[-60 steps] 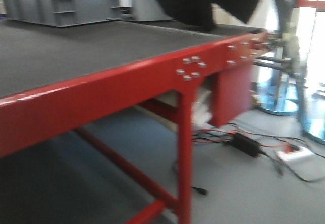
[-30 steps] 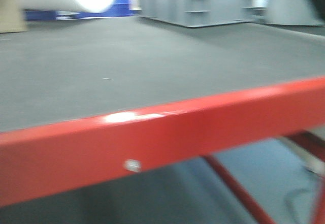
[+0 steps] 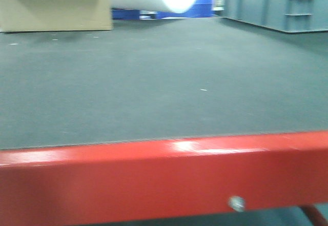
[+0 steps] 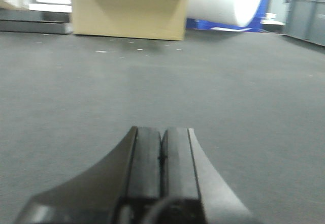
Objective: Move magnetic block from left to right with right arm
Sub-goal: 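Position the held cube above the second table's carpet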
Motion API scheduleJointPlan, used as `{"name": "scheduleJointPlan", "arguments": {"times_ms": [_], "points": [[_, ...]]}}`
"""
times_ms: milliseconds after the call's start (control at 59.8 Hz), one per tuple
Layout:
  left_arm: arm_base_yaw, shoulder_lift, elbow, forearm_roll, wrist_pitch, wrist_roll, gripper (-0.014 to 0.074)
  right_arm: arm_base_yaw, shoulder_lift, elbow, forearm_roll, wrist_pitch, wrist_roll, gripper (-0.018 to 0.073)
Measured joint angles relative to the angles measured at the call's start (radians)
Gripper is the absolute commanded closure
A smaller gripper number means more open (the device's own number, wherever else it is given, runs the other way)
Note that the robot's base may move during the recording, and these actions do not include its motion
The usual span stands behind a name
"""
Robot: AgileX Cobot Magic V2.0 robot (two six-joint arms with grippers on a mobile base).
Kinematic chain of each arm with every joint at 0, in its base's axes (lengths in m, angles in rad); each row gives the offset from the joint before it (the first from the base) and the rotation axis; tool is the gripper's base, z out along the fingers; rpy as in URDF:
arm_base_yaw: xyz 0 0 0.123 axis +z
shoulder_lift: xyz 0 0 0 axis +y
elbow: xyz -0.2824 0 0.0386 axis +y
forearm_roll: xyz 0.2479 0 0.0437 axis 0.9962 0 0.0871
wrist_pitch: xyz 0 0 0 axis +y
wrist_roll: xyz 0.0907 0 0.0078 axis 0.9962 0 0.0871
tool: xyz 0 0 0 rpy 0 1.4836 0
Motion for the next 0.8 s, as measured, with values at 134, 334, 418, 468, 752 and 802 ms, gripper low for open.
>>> {"name": "scheduleJointPlan", "arguments": {"times_ms": [134, 334, 418, 468, 752, 802], "points": [[0.0, 0.0, 0.0, 0.0, 0.0, 0.0, 0.0713, 0.0, 0.0, 0.0, 0.0, 0.0, 0.0, 0.0326], [0.0, 0.0, 0.0, 0.0, 0.0, 0.0, 0.0713, 0.0, 0.0, 0.0, 0.0, 0.0, 0.0, 0.0326], [0.0, 0.0, 0.0, 0.0, 0.0, 0.0, 0.0713, 0.0, 0.0, 0.0, 0.0, 0.0, 0.0, 0.0326], [0.0, 0.0, 0.0, 0.0, 0.0, 0.0, 0.0713, 0.0, 0.0, 0.0, 0.0, 0.0, 0.0, 0.0326], [0.0, 0.0, 0.0, 0.0, 0.0, 0.0, 0.0713, 0.0, 0.0, 0.0, 0.0, 0.0, 0.0, 0.0326], [0.0, 0.0, 0.0, 0.0, 0.0, 0.0, 0.0713, 0.0, 0.0, 0.0, 0.0, 0.0, 0.0, 0.0326]]}}
